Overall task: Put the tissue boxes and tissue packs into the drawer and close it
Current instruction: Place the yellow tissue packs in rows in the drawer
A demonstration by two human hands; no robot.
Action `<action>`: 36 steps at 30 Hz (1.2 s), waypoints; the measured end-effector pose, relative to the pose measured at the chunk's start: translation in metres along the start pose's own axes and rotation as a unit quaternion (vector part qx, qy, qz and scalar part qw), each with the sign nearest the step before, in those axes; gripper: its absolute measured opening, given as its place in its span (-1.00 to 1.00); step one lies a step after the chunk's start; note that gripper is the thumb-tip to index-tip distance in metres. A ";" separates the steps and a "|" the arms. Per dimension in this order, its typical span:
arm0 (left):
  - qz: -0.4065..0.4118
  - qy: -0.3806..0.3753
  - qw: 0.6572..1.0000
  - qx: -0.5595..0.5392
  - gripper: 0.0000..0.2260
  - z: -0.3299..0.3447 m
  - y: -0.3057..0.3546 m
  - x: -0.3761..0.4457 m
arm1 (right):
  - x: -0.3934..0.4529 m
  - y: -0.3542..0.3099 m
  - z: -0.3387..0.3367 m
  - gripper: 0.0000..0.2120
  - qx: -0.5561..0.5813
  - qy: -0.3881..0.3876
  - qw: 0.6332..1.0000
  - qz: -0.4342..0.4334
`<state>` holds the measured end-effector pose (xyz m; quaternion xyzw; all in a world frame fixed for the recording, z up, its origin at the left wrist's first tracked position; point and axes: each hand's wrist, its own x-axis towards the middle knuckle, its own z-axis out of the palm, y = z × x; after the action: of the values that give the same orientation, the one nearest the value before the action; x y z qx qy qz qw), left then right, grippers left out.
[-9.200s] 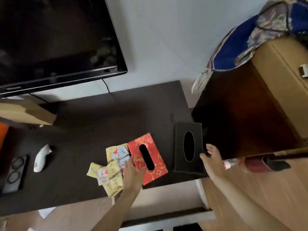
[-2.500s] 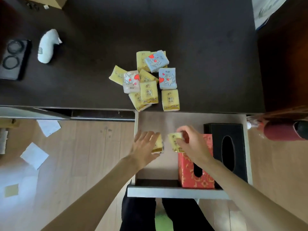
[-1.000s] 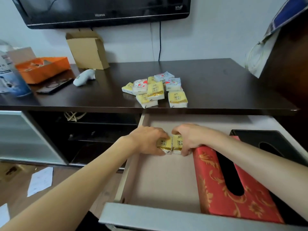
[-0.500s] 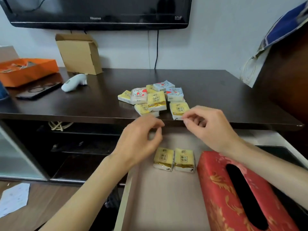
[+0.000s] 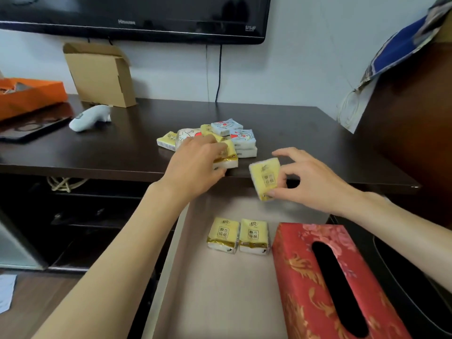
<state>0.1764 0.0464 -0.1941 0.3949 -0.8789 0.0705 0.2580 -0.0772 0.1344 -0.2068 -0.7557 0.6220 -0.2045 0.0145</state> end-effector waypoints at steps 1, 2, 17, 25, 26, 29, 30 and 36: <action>-0.006 -0.011 1.000 -0.020 -0.65 0.002 0.001 0.001 | 0.000 0.000 0.000 -0.69 -0.012 -0.020 1.000 0.004; -0.013 -0.023 0.999 -0.039 -0.65 0.004 0.001 0.002 | 0.001 0.000 0.003 -0.70 -0.029 -0.027 0.999 0.001; -0.066 0.039 0.982 -0.171 -0.70 -0.010 0.008 0.005 | -0.008 -0.026 0.010 -0.52 0.224 0.083 0.969 0.056; 0.011 -0.151 0.981 -0.123 -0.67 -0.041 0.023 -0.090 | -0.038 -0.060 0.028 -0.75 0.119 -0.050 0.987 0.100; 0.019 -0.190 0.977 -0.092 -0.61 -0.039 0.024 -0.103 | -0.040 -0.066 0.031 -0.72 0.067 -0.052 0.993 0.088; 0.052 -0.259 0.965 -0.003 -0.56 -0.029 0.026 -0.135 | -0.046 -0.079 0.042 -0.67 -0.015 -0.098 0.993 0.068; 0.069 -0.271 0.960 0.014 -0.58 -0.024 0.025 -0.142 | -0.049 -0.081 0.046 -0.66 -0.027 -0.128 0.989 0.064; 0.112 -0.318 0.941 0.025 -0.54 -0.012 0.021 -0.151 | -0.057 -0.086 0.053 -0.69 -0.139 -0.177 0.974 0.015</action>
<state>0.2495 0.1639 -0.2586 0.3025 -0.9516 -0.0078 -0.0542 0.0121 0.1949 -0.2484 -0.7651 0.6432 0.0210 0.0221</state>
